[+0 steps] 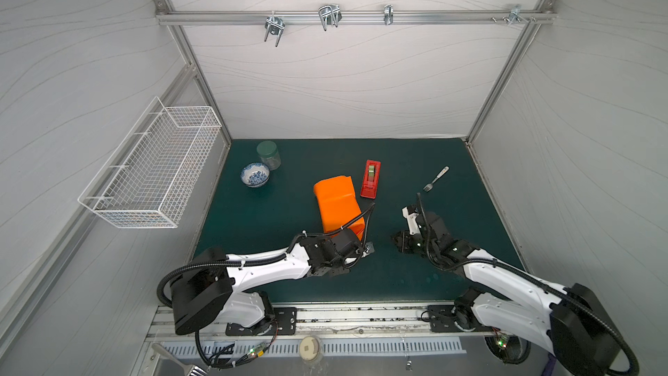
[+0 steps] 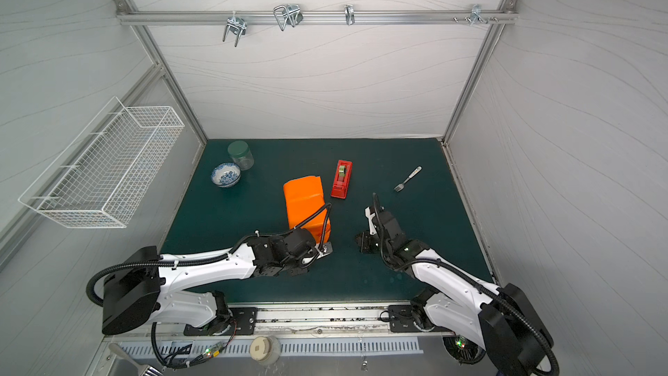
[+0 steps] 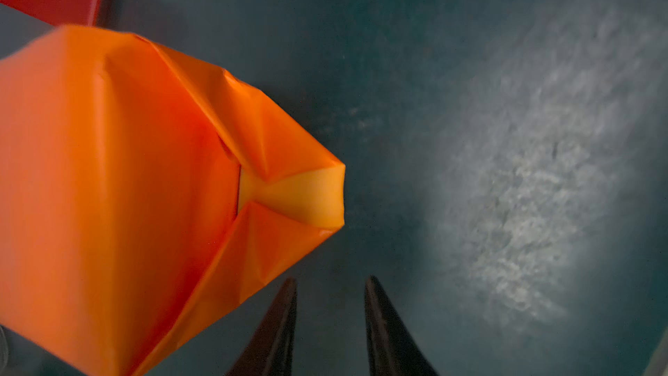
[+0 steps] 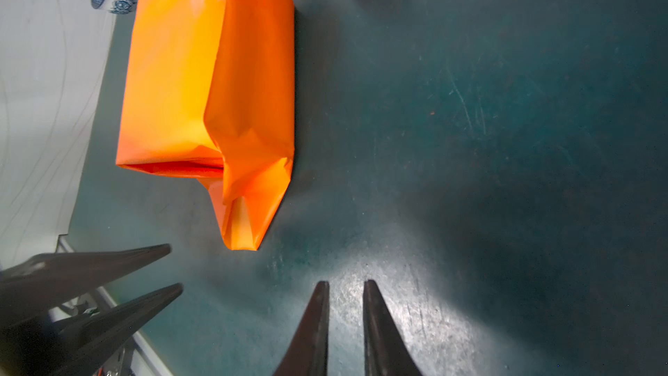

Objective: Wrap the gift box in paper

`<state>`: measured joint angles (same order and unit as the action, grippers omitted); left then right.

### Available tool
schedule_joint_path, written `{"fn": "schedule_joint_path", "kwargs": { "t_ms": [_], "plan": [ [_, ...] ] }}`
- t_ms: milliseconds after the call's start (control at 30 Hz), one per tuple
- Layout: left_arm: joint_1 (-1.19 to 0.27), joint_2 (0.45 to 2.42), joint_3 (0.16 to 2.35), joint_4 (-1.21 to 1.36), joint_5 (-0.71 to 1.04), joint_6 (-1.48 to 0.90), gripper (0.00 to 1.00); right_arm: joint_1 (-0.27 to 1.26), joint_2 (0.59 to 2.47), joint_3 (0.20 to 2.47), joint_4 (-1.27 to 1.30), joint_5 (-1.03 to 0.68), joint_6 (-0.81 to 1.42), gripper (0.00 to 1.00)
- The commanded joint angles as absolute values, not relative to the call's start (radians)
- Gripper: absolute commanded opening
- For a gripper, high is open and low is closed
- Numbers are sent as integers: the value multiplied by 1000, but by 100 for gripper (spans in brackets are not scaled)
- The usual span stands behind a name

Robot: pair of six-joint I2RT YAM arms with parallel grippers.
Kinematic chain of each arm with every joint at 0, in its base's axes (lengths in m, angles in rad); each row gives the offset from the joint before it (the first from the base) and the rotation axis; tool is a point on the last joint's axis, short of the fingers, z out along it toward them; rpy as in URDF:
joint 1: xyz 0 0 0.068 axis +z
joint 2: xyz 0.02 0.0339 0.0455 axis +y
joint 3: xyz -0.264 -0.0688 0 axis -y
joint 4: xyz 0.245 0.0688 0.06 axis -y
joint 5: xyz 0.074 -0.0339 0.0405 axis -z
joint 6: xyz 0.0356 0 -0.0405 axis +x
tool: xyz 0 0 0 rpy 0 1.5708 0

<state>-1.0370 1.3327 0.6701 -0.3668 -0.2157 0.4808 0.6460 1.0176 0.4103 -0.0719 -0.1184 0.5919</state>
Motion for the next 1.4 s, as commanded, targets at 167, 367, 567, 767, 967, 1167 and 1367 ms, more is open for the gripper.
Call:
{"fn": "schedule_joint_path", "kwargs": {
  "t_ms": [167, 367, 567, 767, 967, 1167, 1367],
  "plan": [
    [-993, 1399, 647, -237, -240, 714, 30, 593, 975, 372, -89, -179, 568, 20],
    [-980, 1464, 658, -200, -228, 766, 29, 583, 981, 363, -87, -185, 570, 20],
    [-971, 1525, 679, -197, -202, 783, 28, 575, 985, 362, -82, -185, 569, 20],
    [-971, 1534, 677, -211, -183, 793, 26, 566, 982, 354, -77, -191, 572, 20],
    [-971, 1534, 671, -224, -178, 796, 17, 561, 989, 353, -71, -194, 574, 20],
    [-968, 1529, 674, -218, -177, 796, 5, 561, 993, 353, -70, -195, 577, 20],
    [-961, 1502, 665, -186, -184, 793, 0, 561, 987, 359, -83, -197, 576, 20]
  ]
}}
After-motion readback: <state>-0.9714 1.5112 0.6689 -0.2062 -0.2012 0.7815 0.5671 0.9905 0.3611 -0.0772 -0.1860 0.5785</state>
